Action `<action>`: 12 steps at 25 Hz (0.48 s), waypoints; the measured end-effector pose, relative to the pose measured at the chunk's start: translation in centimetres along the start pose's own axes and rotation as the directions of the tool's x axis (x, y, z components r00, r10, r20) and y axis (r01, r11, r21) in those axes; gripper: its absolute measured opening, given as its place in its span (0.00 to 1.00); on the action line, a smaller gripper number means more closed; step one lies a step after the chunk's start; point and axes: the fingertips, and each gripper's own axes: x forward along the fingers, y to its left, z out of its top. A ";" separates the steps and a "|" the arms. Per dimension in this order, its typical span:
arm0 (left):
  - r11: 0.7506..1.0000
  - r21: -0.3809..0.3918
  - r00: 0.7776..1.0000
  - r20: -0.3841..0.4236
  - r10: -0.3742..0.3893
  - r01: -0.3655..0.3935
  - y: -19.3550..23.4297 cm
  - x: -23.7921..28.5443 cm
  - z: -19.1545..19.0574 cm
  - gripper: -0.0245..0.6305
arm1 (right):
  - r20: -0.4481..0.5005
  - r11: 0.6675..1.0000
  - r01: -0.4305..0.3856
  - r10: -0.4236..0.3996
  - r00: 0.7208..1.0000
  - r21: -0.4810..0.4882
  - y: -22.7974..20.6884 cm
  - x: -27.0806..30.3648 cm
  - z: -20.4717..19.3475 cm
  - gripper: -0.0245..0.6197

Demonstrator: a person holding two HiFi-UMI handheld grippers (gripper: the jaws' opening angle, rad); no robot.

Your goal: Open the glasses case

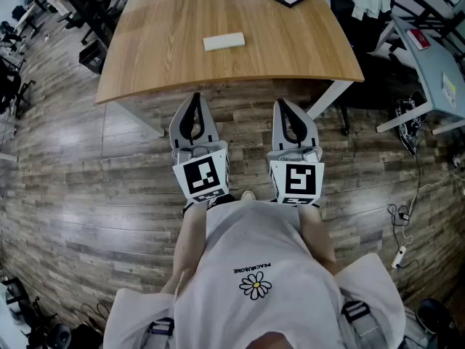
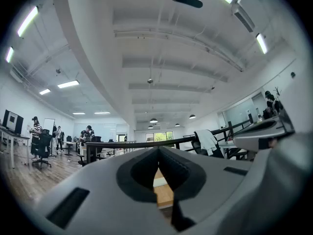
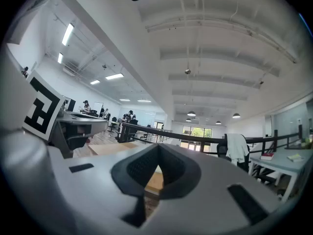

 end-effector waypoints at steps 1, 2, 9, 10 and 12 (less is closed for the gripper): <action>1.000 0.001 1.000 0.001 -0.002 0.002 -0.1 0.0 0.1 0.06 | -0.001 1.000 0.001 -0.001 1.000 0.002 -0.2 0.0 -0.1 0.05; 1.000 0.002 1.000 0.001 -0.003 0.003 -0.2 0.1 0.1 0.06 | -0.001 1.000 0.003 -0.003 1.000 0.005 -0.3 -0.1 -0.1 0.05; 1.000 -0.016 1.000 -0.018 -0.001 0.000 0.1 0.0 -0.5 0.06 | -0.010 1.000 -0.003 0.003 1.000 0.017 -0.4 -0.3 -0.4 0.05; 1.000 -0.022 1.000 -0.020 0.000 -0.001 0.2 0.1 -0.4 0.06 | -0.011 1.000 -0.004 0.004 1.000 0.031 -0.4 -0.3 -0.3 0.05; 0.999 -0.033 1.000 -0.017 0.006 -0.007 0.5 0.3 0.0 0.06 | 0.003 0.998 -0.007 0.007 1.000 0.064 -0.5 -0.2 -0.1 0.05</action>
